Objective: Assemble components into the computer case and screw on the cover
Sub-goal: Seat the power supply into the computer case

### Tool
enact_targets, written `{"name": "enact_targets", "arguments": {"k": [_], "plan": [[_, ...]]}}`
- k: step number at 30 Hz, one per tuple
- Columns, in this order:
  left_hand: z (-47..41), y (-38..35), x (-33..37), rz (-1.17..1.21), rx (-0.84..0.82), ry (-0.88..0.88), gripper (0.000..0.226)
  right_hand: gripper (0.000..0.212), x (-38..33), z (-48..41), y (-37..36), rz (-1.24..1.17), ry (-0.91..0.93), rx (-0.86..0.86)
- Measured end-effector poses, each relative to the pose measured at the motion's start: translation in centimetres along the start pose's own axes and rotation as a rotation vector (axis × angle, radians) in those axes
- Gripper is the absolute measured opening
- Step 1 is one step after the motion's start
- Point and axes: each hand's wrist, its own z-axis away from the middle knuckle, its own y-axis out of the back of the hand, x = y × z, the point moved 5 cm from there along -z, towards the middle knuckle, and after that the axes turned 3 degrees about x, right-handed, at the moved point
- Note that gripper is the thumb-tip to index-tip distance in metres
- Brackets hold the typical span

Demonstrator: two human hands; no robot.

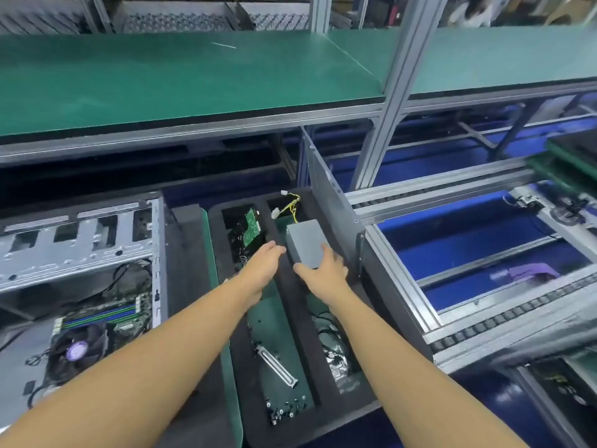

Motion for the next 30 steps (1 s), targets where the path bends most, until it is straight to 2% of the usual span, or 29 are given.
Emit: {"name": "enact_targets", "arguments": {"k": [6, 10, 18, 21, 30], "plan": [[-2.6, -2.3, -1.8, 0.31, 0.022, 0.176, 0.051, 0.114, 1.0, -5.9, -1.4, 0.231, -0.077, 0.045], [-4.0, -3.3, -3.0, 0.448, 0.002, 0.232, 0.054, 0.129, 1.5, -8.2, -2.5, 0.376, -0.048, 0.074], [-4.7, -3.5, -4.0, 0.379, -0.096, 0.205, 0.051, 0.113, 1.7, -9.7, -3.6, 0.576, 0.052, 0.179], [-4.6, -2.8, -4.0, 0.373, -0.091, 0.205, 0.057, 0.11, 1.4, -9.8, -3.4, 0.558, 0.052, 0.165], [-3.2, 1.0, -2.3, 0.329, 0.032, 0.117, 0.044, 0.109, 0.8, -8.2, -3.1, 0.463, -0.008, 0.179]]}}
